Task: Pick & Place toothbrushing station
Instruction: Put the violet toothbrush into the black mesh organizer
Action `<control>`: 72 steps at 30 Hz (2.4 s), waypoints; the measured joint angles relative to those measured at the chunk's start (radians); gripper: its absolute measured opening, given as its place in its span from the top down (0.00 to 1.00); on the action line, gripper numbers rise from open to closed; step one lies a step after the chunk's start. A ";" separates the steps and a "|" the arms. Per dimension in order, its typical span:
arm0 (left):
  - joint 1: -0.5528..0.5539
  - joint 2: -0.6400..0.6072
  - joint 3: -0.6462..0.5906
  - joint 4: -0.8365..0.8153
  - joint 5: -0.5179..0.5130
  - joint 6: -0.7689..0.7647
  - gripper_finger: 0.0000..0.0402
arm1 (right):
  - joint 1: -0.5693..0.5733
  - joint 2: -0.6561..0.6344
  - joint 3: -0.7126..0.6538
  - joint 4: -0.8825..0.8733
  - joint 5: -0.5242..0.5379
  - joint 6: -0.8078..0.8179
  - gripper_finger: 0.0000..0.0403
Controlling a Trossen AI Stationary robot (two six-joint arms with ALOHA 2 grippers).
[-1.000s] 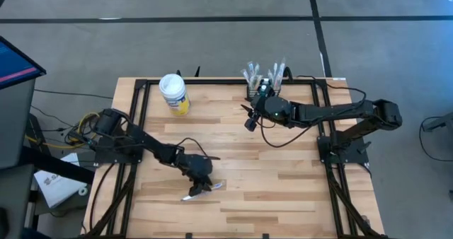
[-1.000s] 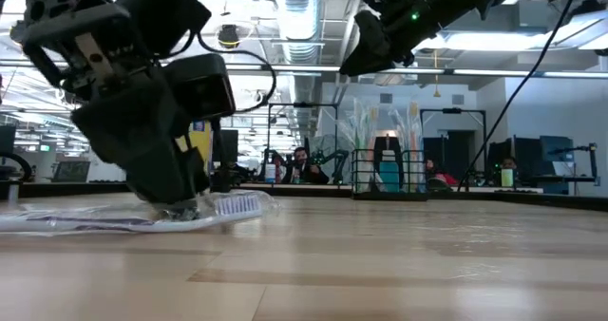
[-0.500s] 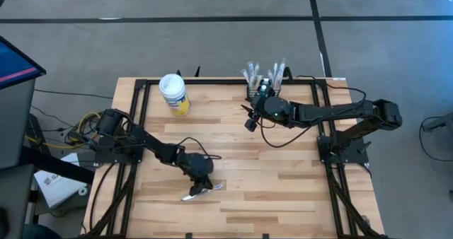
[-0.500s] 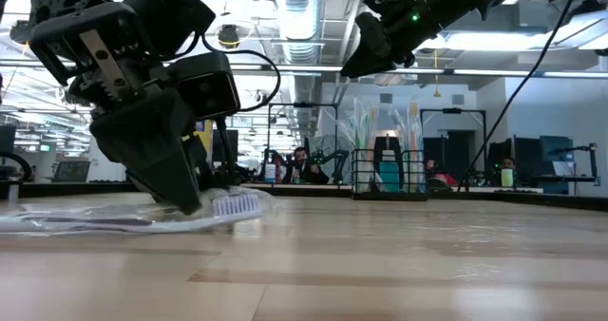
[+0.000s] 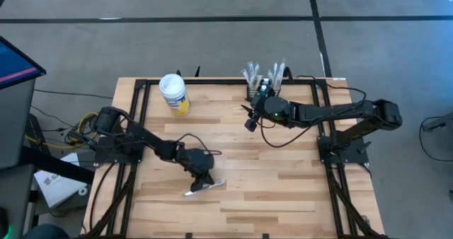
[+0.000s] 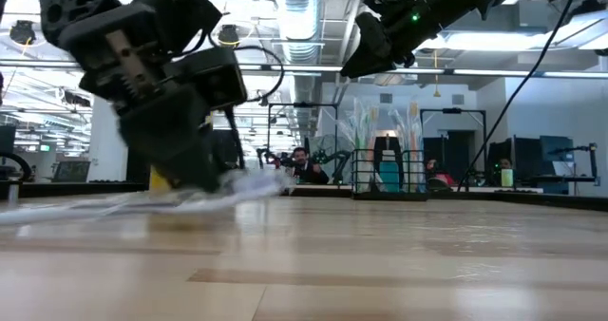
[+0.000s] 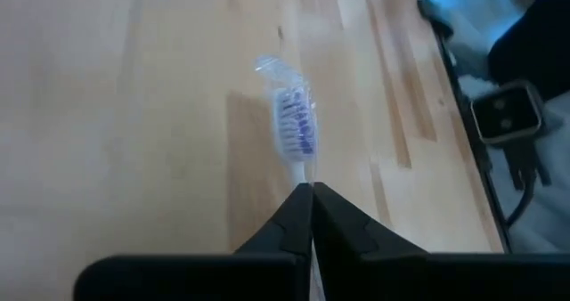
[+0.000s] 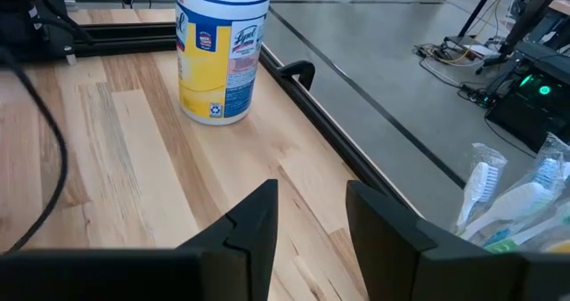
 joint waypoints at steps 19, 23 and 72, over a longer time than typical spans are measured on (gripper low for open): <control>0.082 -0.291 0.001 -0.033 -0.254 0.266 1.00 | 0.000 0.000 0.000 0.000 -0.003 0.008 0.69; 0.082 -0.361 0.001 -0.040 -0.327 0.321 1.00 | 0.000 0.000 0.000 0.000 -0.003 0.009 0.69; 0.346 -0.427 0.002 0.293 -0.310 0.542 1.00 | 0.015 0.071 -0.003 0.403 -0.450 -0.044 0.69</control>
